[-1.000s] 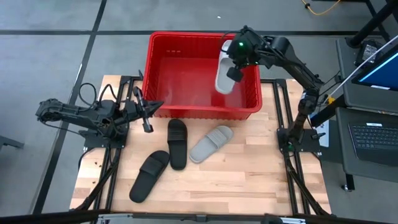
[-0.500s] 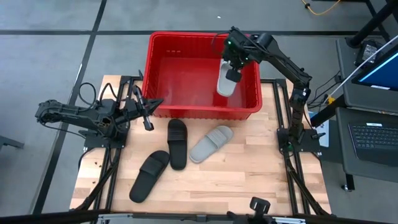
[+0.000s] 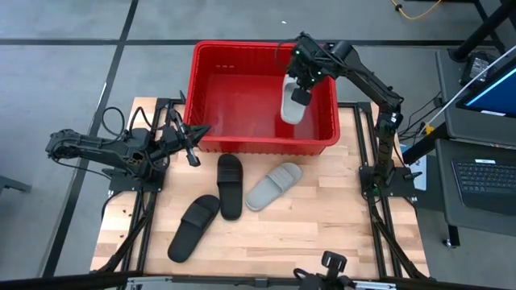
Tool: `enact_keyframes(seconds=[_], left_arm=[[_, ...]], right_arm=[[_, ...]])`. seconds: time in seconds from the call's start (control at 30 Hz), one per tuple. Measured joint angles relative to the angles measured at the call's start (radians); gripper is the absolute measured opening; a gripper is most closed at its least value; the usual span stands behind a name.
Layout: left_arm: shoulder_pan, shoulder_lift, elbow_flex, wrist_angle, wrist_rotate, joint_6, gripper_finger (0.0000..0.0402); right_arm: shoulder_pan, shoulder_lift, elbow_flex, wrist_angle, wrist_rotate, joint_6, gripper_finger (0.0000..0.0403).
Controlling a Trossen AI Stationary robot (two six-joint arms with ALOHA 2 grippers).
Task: Pick and place slides into bin
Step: Put the bottom gray slide into the red bin
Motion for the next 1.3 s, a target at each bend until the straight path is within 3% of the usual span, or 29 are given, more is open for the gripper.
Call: enact_keyframes(seconds=[0.43, 0.73, 1.3], left_arm=[[0.000, 0.000, 0.000, 0.000, -0.047, 0.000, 0.0005], [0.000, 0.000, 0.000, 0.001, -0.059, 0.000, 0.0004], [0.000, 0.000, 0.000, 0.058, -0.059, -0.003, 0.0002]], right_arm=[[-0.001, -0.141, -0.393, 0.227, -0.003, 0.011, 0.0000], [-0.004, -0.266, -0.625, 0.361, -0.008, -0.083, 0.0000], [-0.026, -0.322, -0.931, 0.640, 0.000, -0.156, 0.0000]])
